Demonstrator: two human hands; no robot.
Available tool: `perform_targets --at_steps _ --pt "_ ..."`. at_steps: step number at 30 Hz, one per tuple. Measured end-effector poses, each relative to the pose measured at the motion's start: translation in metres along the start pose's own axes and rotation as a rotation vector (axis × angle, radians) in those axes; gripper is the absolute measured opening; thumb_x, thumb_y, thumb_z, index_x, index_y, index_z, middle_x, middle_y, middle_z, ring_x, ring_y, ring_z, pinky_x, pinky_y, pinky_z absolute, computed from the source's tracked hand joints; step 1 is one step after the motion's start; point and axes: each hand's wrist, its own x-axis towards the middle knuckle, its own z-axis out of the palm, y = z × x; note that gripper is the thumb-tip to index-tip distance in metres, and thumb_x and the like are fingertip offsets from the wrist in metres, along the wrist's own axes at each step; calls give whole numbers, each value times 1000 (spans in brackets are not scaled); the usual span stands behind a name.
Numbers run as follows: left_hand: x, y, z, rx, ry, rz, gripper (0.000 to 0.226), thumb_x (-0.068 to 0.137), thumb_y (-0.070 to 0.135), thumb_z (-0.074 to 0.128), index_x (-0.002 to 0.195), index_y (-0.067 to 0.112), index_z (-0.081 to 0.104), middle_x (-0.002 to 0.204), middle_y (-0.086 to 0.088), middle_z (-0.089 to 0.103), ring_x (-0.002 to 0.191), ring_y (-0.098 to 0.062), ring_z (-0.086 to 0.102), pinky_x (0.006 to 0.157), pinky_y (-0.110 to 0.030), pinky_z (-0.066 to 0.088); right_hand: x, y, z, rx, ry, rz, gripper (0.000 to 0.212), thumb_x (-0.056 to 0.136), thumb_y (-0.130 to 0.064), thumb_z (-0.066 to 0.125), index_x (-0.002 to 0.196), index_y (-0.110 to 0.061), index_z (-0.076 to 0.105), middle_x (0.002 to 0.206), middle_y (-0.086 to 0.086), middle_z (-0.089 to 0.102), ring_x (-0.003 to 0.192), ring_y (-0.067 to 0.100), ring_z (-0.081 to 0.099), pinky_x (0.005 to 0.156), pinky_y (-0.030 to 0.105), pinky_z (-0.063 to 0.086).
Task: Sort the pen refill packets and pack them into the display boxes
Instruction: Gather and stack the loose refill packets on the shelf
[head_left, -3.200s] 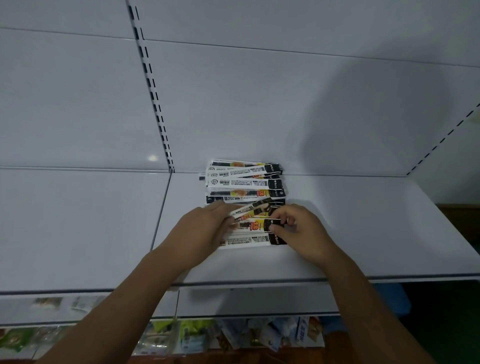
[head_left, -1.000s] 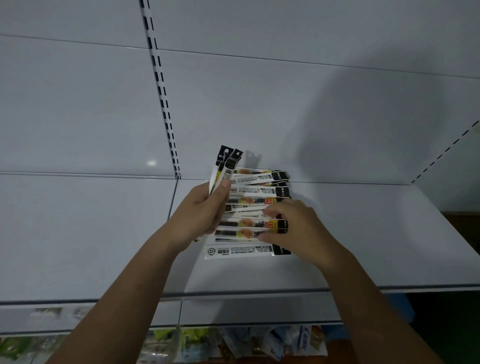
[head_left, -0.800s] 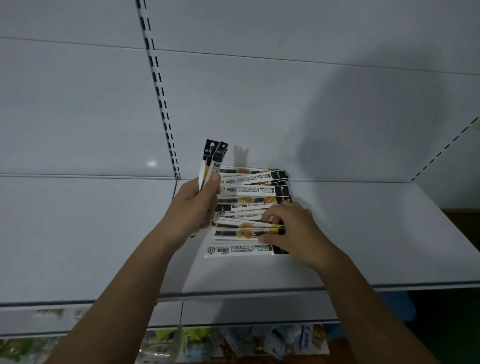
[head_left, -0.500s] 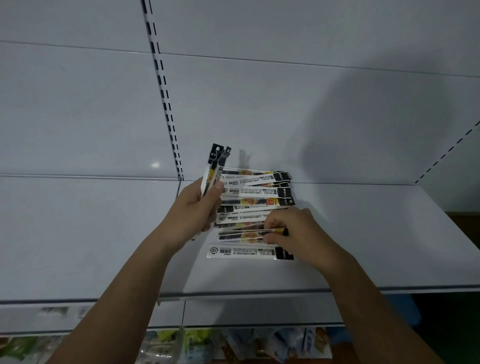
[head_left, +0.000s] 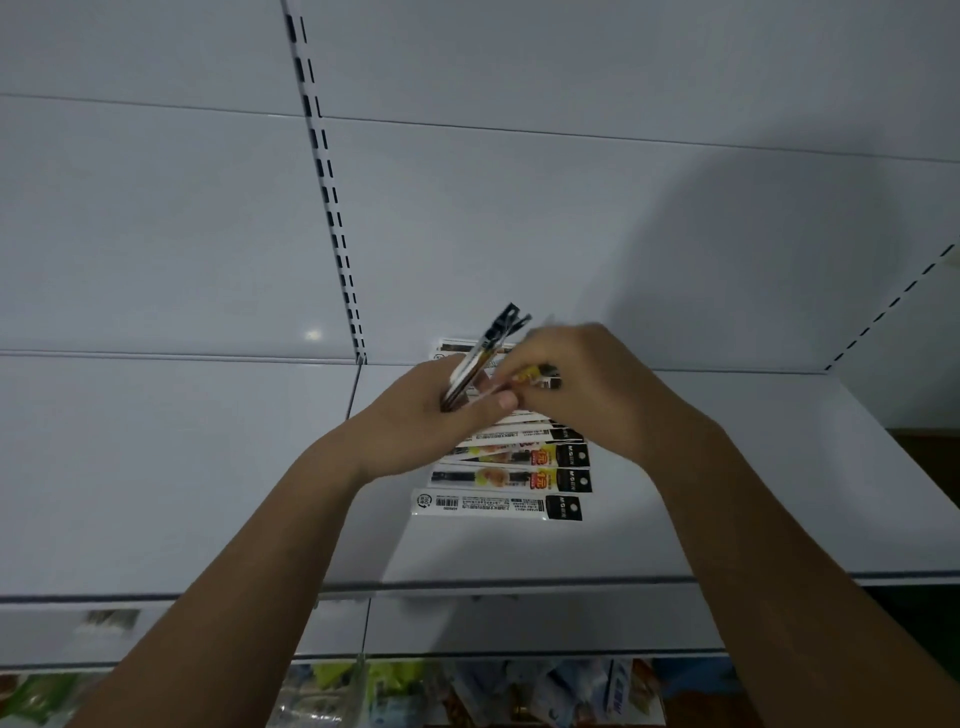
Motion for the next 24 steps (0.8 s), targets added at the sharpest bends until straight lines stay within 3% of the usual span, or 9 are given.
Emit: perform_targets --at_steps 3,7,11,15,18,21,24 --pt "-2 -1 6 -64 34 -27 17 102 46 57 103 30 64 79 -10 69 65 -21 66 58 -30 59 10 -9 4 49 93 37 24 82 -16 85 102 -26 78 98 -14 71 89 4 66 82 31 56" --pt "-7 -3 8 -91 86 -55 19 106 40 52 96 26 60 70 2 71 47 -17 59 44 -22 46 6 -13 18 115 224 100 42 81 -19 87 113 -31 64 99 -30 58 96 -12 58 74 9 46" --pt "-14 -10 3 -123 131 -71 31 108 35 51 89 12 61 59 2 55 46 -13 46 46 -25 39 -10 -3 39 225 330 254 61 77 -41 91 124 -34 53 105 -21 61 97 -6 61 76 12 52" --pt "-23 -13 -1 -107 172 -73 19 109 29 50 95 27 62 57 12 61 47 -5 51 47 -18 41 -42 16 56 144 77 373 46 77 -55 86 111 -39 59 103 -17 64 93 -2 62 78 24 55" --pt "-28 -20 -2 -64 179 -79 13 110 27 49 106 23 61 61 15 65 48 -3 52 46 -15 42 -63 25 71 -28 -178 310 57 75 -64 82 123 -39 63 117 -23 58 106 -1 55 92 29 52" --pt "-29 -29 -3 -78 226 -86 14 107 27 55 95 31 60 66 10 61 55 -5 54 51 -22 48 -68 34 81 -92 -203 293 67 78 -66 76 135 -35 60 126 -19 54 116 7 47 101 32 44" --pt "-30 -31 0 -93 255 -103 34 106 32 58 78 51 62 61 11 57 55 -7 53 53 -26 51 -69 36 84 -95 -209 279 48 81 -64 75 118 -36 65 114 -19 56 108 8 46 95 33 43"
